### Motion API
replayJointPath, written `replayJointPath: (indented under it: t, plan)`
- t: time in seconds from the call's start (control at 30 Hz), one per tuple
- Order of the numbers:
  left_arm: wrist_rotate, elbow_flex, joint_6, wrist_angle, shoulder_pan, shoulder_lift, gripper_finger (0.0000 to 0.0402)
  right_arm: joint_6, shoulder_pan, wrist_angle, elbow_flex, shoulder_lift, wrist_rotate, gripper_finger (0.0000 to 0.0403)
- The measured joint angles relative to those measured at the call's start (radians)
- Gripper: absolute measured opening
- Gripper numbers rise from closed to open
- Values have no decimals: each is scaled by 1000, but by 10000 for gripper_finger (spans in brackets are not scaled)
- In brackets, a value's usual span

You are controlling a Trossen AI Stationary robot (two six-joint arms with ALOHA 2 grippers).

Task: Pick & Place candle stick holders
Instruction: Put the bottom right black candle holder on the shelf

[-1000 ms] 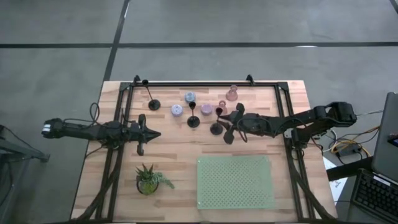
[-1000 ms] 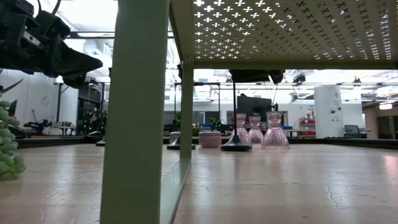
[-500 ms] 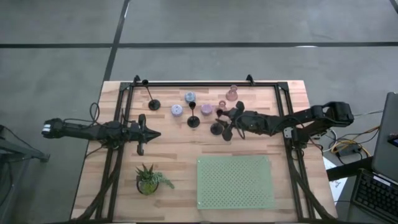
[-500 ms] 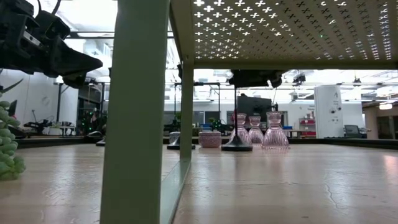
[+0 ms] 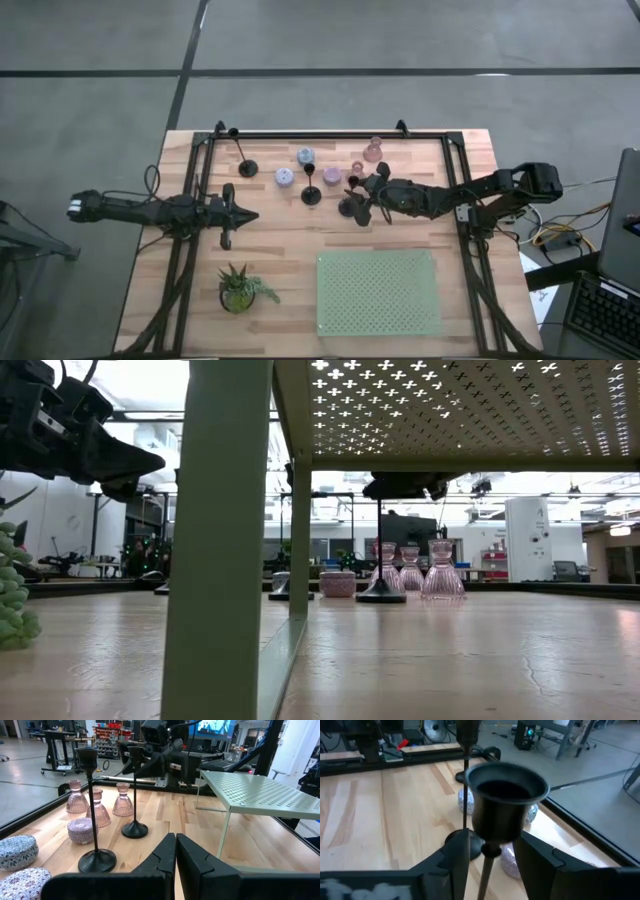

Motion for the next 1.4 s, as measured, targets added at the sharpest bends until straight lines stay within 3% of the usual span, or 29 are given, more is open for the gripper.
replayJointPath:
  t: [0.47,0.8,1.1,1.4]
  plan:
    - [0,0,0,-2,0,0,16,-22,0,-5,0,-9,-18,28]
    - [0,0,0,-3,0,0,16,-27,2,-49,-1,-89,-19,43]
    - [0,0,0,-8,0,0,16,-31,7,-358,43,-367,-89,32]
    - [0,0,0,-9,0,0,16,-16,38,-804,224,-584,-98,35]
